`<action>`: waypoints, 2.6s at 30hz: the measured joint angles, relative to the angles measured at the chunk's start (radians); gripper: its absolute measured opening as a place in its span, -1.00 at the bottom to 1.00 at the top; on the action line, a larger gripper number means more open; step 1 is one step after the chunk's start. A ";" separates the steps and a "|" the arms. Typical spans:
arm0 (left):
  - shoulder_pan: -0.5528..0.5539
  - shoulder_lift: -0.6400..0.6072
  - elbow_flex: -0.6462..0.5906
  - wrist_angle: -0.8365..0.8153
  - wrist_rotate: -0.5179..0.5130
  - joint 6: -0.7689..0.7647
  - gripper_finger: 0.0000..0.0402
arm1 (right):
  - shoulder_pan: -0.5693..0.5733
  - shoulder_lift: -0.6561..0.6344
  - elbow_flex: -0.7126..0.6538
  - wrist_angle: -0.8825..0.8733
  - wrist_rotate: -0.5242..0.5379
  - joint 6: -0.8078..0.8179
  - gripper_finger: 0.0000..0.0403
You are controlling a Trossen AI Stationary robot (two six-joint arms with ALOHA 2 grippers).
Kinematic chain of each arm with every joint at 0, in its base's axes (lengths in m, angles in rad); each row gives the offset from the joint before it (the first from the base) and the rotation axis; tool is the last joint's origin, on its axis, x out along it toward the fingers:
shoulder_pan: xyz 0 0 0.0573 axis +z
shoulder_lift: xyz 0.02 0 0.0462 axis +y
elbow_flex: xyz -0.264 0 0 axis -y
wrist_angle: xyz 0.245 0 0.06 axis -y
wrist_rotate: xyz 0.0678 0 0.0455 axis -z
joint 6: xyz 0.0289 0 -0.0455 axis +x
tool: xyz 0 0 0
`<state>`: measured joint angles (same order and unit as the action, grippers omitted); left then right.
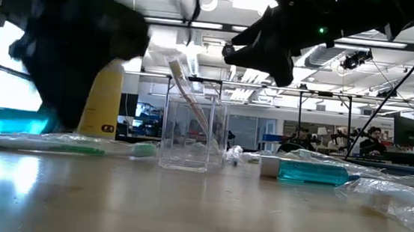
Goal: Pick & Place toothbrushing station
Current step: Put the blue mouthwash into the transparent organizer
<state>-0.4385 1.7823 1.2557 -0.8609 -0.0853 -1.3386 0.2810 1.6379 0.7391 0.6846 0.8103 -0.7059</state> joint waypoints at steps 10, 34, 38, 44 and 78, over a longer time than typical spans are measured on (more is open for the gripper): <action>-0.042 -0.005 0.479 -0.482 -0.219 0.266 -0.58 | 0.048 0.000 0.000 0.011 0.216 -0.107 0.28; 0.315 -0.224 0.071 0.515 -0.024 1.269 -0.58 | 0.125 -0.371 0.000 -0.657 0.097 0.511 0.28; 0.334 -0.228 -0.057 0.772 0.039 1.329 -0.58 | 0.119 -0.435 0.000 -0.750 -0.081 0.609 0.28; 0.341 -0.229 -0.244 1.050 0.051 1.346 -0.58 | 0.105 -0.455 0.000 -0.750 -0.142 0.626 0.28; 0.393 -0.160 -0.533 1.596 0.122 1.388 -0.58 | 0.105 -0.455 0.000 -0.740 -0.191 0.651 0.28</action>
<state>-0.0460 1.6218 0.7227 0.7353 0.0369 0.0492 0.3862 1.1824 0.7395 -0.0559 0.6189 -0.0552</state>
